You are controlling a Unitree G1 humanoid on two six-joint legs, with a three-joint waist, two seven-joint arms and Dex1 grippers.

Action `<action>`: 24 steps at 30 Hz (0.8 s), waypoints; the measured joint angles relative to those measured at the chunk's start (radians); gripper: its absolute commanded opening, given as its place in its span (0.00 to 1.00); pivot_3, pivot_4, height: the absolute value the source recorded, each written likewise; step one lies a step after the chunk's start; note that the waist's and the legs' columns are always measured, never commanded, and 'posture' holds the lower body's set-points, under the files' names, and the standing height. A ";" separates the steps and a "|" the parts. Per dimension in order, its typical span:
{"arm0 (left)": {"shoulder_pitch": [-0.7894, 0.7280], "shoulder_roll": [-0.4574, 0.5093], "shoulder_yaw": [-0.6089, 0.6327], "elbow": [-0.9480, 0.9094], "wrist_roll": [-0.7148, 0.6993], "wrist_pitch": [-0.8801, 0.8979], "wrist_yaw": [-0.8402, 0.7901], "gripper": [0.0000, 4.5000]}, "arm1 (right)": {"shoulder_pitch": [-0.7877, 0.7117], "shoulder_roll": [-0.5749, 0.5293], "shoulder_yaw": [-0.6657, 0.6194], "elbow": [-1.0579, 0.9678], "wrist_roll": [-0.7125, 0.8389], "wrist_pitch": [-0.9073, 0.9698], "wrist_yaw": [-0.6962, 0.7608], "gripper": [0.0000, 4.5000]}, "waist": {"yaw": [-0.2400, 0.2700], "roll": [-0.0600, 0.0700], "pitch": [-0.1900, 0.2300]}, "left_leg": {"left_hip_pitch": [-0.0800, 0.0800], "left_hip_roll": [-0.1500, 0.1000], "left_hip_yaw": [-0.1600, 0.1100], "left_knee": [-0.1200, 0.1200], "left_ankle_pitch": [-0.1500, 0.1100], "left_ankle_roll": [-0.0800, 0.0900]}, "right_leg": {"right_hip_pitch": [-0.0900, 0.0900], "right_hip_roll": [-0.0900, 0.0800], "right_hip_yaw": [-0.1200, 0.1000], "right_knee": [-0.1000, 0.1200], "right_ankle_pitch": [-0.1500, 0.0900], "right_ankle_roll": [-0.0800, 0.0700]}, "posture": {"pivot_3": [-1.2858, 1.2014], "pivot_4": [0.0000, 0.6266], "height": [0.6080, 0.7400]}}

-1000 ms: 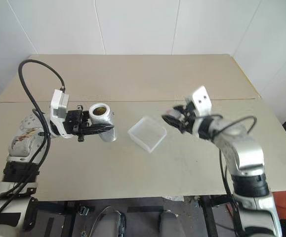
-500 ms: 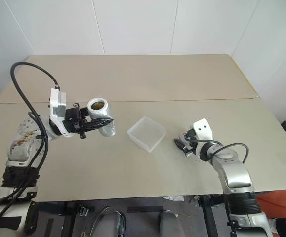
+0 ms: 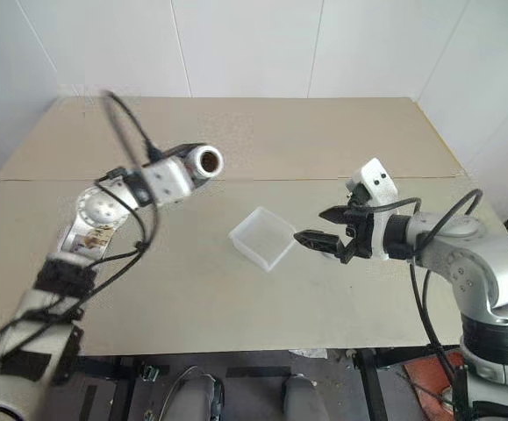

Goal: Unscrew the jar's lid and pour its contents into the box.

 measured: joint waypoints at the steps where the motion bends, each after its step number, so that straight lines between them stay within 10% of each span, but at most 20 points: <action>1: -0.044 0.020 -0.046 0.034 0.105 -0.062 0.094 0.43 | -0.008 -0.011 0.005 0.002 0.003 0.001 0.010 0.99 | 0.002 0.000 0.000 | 0.000 0.000 0.000 0.000 0.000 0.000 | 0.000 0.000 0.000 0.000 0.000 0.000 | 0.52 0.24 1.00; 5: -0.250 0.051 -0.308 0.098 0.623 -0.144 0.652 0.43 | -0.041 -0.049 0.044 0.013 0.014 -0.003 0.058 0.99 | 0.016 0.000 0.000 | -0.002 -0.002 0.000 0.001 0.000 0.000 | 0.000 -0.002 0.000 0.000 0.000 0.002 | 0.52 0.24 1.00; 10: -0.345 -0.049 -0.536 0.188 0.937 -0.025 1.019 0.43 | -0.050 -0.072 0.060 0.016 0.040 -0.018 0.101 0.99 | 0.021 0.000 0.000 | -0.003 -0.002 0.000 0.002 0.000 0.000 | -0.001 -0.002 0.000 0.001 0.000 0.003 | 0.52 0.24 1.00; 24: -0.393 -0.160 -0.721 0.410 1.066 0.179 1.200 0.43 | -0.036 -0.074 -0.013 -0.038 0.133 -0.019 0.048 0.99 | 0.011 0.000 0.000 | -0.007 -0.003 0.000 0.002 0.000 0.000 | -0.005 -0.002 0.000 0.006 0.000 0.003 | 0.52 0.24 1.00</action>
